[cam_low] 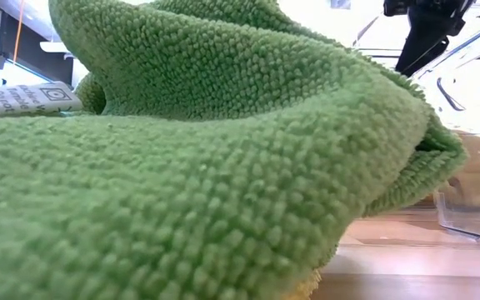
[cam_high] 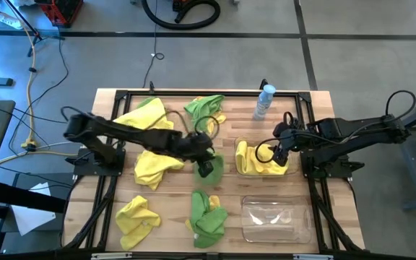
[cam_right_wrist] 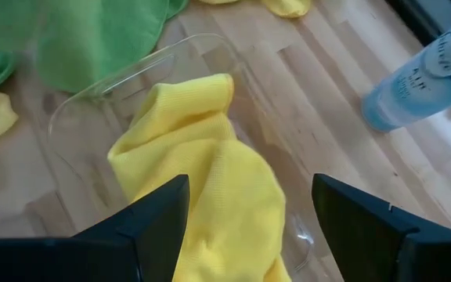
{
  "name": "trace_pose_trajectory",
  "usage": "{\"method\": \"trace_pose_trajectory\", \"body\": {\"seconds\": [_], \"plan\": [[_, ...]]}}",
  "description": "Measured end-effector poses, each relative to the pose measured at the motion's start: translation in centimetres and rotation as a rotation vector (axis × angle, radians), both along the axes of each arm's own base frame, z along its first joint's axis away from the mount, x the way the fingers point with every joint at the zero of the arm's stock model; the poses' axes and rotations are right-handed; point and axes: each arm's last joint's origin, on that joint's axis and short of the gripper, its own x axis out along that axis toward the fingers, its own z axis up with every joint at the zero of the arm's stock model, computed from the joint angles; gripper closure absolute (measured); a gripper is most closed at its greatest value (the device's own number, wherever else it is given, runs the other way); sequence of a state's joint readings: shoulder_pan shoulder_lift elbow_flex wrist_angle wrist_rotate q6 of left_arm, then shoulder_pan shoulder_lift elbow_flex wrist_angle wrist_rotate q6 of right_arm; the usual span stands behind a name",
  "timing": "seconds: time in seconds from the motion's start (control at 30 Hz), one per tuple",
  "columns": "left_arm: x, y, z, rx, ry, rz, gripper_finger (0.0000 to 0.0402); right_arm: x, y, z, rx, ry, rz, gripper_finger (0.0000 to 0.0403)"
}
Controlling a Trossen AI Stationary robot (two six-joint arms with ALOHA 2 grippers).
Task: Sort microfiber towel by color & place in baskets
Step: Put the green microfiber towel into the bottom transparent bin
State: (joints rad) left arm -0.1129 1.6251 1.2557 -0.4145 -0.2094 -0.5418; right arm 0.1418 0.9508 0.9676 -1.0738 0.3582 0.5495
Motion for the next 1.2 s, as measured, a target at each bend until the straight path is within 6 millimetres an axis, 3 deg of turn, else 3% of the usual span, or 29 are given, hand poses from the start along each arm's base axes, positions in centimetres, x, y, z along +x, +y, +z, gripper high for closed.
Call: {"method": "trace_pose_trajectory", "body": {"seconds": [0.13, 0.4, 0.7, 0.93, 1.03, 1.2], "plan": [[-0.8, -0.9, 3.0, 0.029, -0.15, -0.047, 0.0401, 0.0, -0.1, 0.0, -0.023, -0.003, -0.013, 0.0137], [0.0, -3.6, 7.8, 0.107, -0.321, -0.186, 0.0401, -0.2, 0.0, -0.1, -0.01, 0.037, 0.038, 0.0137], [-0.9, -5.9, 14.4, 0.19, -0.485, -0.346, 0.0401, -2.5, -0.2, -1.0, 0.101, 0.205, -0.2, 0.0137], [-1.2, -7.5, 16.8, 0.158, -0.644, -0.366, 0.0401, -3.6, -0.5, -1.1, 0.04, 0.311, -0.23, 0.0137], [-0.2, -8.6, 16.7, 0.148, -0.726, -0.375, 0.0401, -3.8, -0.5, -1.1, 0.024, 0.321, -0.191, 0.0137], [3.3, -10.8, 15.3, 0.13, -0.753, -0.387, 0.0401, -4.5, -0.6, -0.7, 0.023, 0.304, -0.161, 0.0137]]}}
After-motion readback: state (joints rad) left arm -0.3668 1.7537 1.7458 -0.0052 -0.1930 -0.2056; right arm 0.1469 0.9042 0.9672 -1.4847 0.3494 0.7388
